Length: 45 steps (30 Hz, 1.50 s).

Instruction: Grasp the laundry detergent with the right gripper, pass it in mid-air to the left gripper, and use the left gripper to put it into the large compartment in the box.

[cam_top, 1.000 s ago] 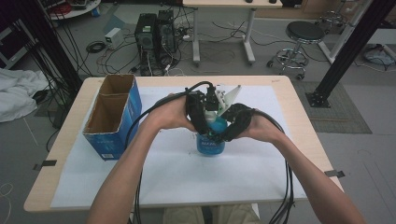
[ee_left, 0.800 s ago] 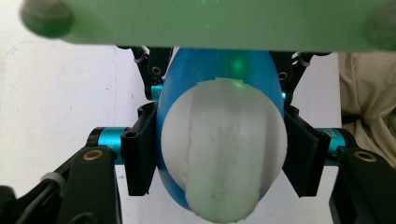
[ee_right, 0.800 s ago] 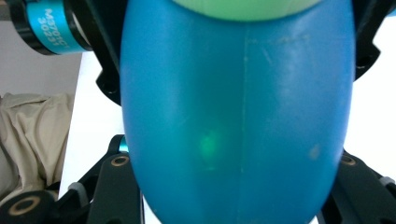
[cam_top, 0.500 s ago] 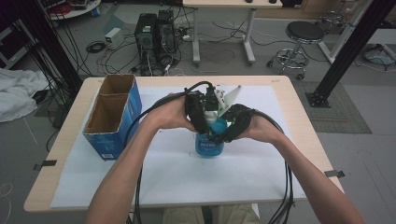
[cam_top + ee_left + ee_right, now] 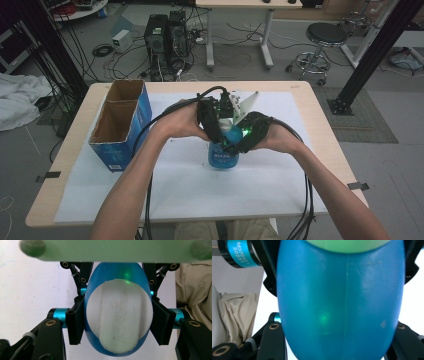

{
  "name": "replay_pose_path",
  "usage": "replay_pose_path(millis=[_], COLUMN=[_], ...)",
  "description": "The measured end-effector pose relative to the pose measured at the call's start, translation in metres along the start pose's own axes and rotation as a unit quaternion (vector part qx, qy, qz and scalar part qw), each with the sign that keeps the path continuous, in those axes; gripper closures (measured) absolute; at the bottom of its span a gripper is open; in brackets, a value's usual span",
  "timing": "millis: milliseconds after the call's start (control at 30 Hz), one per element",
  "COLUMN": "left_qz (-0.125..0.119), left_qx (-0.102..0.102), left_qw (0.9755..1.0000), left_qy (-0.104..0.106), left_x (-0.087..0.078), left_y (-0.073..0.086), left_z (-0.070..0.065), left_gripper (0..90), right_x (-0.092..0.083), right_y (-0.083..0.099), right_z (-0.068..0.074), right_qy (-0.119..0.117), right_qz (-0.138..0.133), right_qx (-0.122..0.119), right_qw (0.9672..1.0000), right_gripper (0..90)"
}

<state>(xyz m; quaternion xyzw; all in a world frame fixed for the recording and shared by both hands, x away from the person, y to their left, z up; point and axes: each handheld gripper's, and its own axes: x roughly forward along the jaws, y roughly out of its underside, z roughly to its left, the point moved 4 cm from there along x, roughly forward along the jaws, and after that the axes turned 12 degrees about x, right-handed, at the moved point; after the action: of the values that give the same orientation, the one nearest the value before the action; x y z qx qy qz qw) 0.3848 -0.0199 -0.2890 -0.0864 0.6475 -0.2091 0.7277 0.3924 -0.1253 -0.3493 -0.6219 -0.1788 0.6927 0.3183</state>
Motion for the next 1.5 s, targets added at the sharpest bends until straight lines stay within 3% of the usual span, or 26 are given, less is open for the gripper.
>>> replay_pose_path(millis=[133, 167, 267, 333, 467, 533, 600, 967, 1167, 1500], left_qz=[0.006, 0.007, 0.011, 0.013, 0.015, 0.014, 0.014, 0.019, 0.026, 0.032], left_qx=[-0.003, -0.004, -0.002, -0.002, -0.003, -0.002, -0.002, -0.011, -0.022, -0.041], left_qw=[1.0, 1.0, 0.9999, 0.9999, 0.9999, 0.9999, 0.9999, 0.9997, 0.9994, 0.9983], left_qy=[0.0, -0.001, 0.0, -0.001, 0.002, 0.001, 0.001, 0.003, 0.002, -0.025], left_x=[0.0, 0.0, 0.001, 0.001, 0.002, 0.002, 0.002, -0.005, -0.017, -0.051], left_y=[0.001, 0.002, 0.002, 0.003, 0.003, 0.003, 0.002, 0.006, 0.011, 0.027], left_z=[0.0, 0.0, 0.0, 0.0, -0.001, -0.001, -0.001, -0.003, -0.004, 0.001], left_gripper=[38.1, 38.0, 38.0, 38.0, 38.0, 38.0, 38.0, 38.0, 38.0, 38.0], right_x=[0.001, 0.002, 0.002, 0.001, 0.003, 0.001, 0.002, -0.006, -0.018, -0.043], right_y=[0.0, 0.001, 0.001, 0.002, 0.004, 0.004, 0.004, 0.009, 0.017, 0.035], right_z=[0.0, -0.003, -0.004, -0.002, -0.006, -0.002, -0.004, -0.005, -0.008, -0.009], right_qy=[-0.004, 0.008, 0.009, -0.009, 0.01, -0.007, 0.005, 0.017, 0.029, 0.055], right_qz=[0.001, -0.001, -0.004, -0.003, -0.003, 0.001, 0.0, 0.008, 0.013, 0.02], right_qx=[0.008, 0.003, 0.003, 0.016, 0.011, 0.02, 0.019, 0.028, 0.038, 0.056], right_qw=[1.0, 1.0, 1.0, 0.9998, 0.9999, 0.9998, 0.9998, 0.9994, 0.9988, 0.9967], right_gripper=[42.3, 41.7, 40.8, 39.8, 37.7, 36.4, 33.9, 29.8, 28.9, 22.7])
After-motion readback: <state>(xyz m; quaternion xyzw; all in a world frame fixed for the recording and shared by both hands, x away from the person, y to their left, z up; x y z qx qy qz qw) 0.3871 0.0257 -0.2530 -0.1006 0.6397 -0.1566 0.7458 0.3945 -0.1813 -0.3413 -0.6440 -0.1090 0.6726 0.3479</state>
